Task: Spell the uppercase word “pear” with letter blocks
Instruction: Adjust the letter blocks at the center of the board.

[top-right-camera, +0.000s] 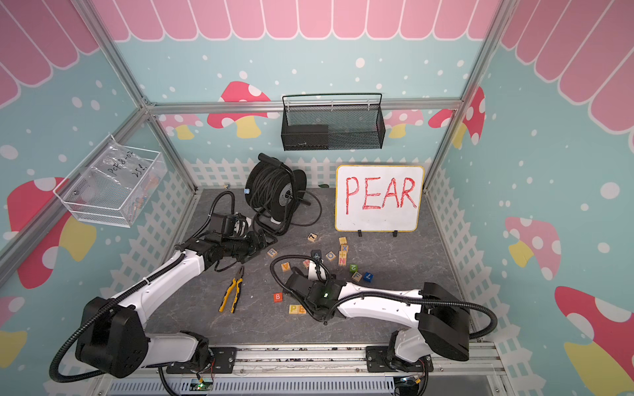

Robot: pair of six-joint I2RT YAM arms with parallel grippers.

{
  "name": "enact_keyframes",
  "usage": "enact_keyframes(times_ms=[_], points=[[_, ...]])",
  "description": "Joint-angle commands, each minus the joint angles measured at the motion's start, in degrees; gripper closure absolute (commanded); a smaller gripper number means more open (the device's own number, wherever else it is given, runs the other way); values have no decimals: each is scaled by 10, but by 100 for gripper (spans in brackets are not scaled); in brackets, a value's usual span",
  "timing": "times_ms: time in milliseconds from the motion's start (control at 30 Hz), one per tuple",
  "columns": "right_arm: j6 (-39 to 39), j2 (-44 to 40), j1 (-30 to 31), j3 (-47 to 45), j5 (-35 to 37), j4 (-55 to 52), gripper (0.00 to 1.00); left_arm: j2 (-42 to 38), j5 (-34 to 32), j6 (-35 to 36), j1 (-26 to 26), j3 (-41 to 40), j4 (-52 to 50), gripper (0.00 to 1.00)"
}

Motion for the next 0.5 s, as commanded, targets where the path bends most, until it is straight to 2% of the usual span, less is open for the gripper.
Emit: enact_keyframes(times_ms=[0,233,467], points=[[-89,23,-25,20,-28,60,17,-15,-1,-10,18,-8,14,1],[-179,123,-57,113,-89,101,17,-7,17,-21,50,-12,24,1],[-219,215,-67,189,-133,105,17,10,82,-74,93,-43,88,1]])
